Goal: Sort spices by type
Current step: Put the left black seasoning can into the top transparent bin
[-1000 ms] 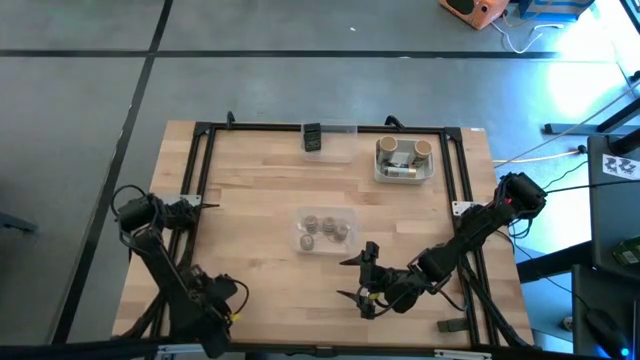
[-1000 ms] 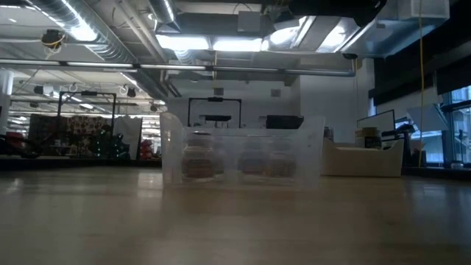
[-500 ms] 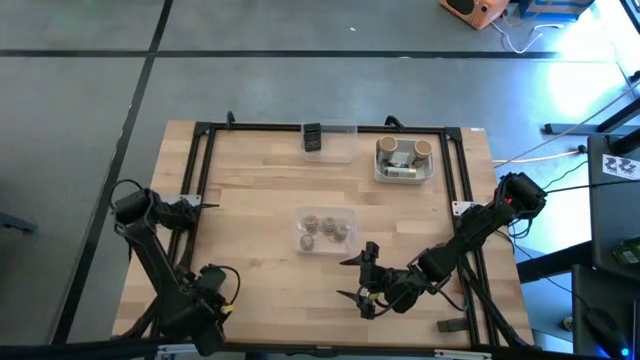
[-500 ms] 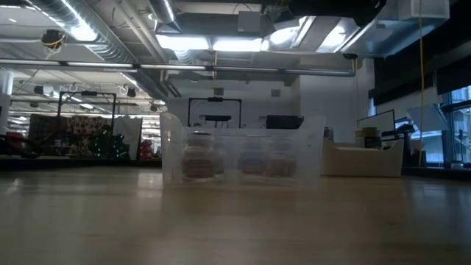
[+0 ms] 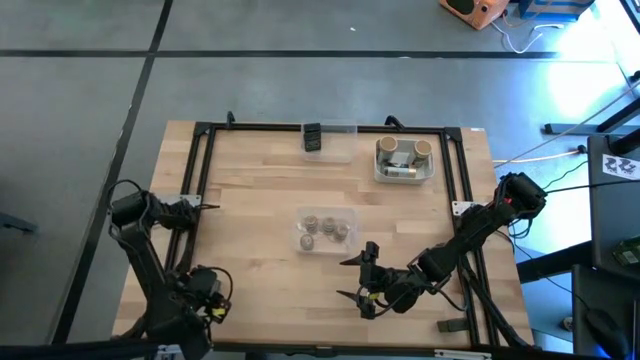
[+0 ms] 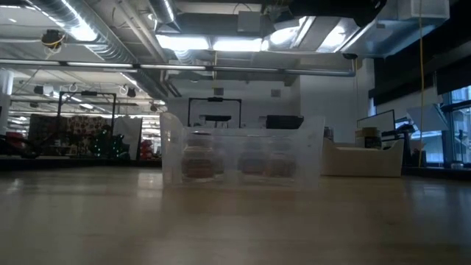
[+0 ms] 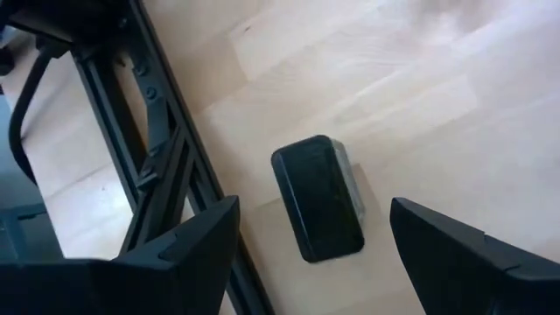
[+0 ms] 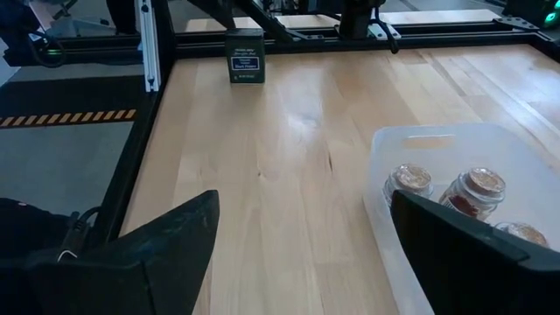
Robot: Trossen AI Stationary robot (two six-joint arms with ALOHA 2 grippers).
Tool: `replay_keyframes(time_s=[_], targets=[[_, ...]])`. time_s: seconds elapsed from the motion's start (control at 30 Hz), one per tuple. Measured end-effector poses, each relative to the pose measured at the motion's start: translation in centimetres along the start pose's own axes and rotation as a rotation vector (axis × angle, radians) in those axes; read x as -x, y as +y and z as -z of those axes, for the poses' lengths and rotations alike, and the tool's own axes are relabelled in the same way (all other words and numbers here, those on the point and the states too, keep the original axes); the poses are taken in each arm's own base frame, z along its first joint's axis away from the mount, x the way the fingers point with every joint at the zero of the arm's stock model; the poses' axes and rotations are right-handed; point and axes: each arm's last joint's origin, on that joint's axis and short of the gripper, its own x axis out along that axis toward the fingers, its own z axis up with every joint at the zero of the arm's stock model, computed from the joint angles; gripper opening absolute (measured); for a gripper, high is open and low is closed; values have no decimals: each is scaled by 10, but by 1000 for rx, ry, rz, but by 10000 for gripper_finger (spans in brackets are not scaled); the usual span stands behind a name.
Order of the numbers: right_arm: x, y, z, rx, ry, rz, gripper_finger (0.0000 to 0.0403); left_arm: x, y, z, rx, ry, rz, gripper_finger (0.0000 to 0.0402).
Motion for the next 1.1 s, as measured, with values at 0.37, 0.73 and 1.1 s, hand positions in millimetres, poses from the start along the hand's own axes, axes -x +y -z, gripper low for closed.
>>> replay_keyframes(time_s=[0.37,0.73,1.1], targets=[[0,0,0,-1,-1,0,335,-26,0,8,11,-5,-2,279],[0,0,0,-1,-1,-1,335,-35,-4,8,-27,16,22,269],[0,0,0,0,-1,0,335,-52,-7,12,-76,51,44,191]])
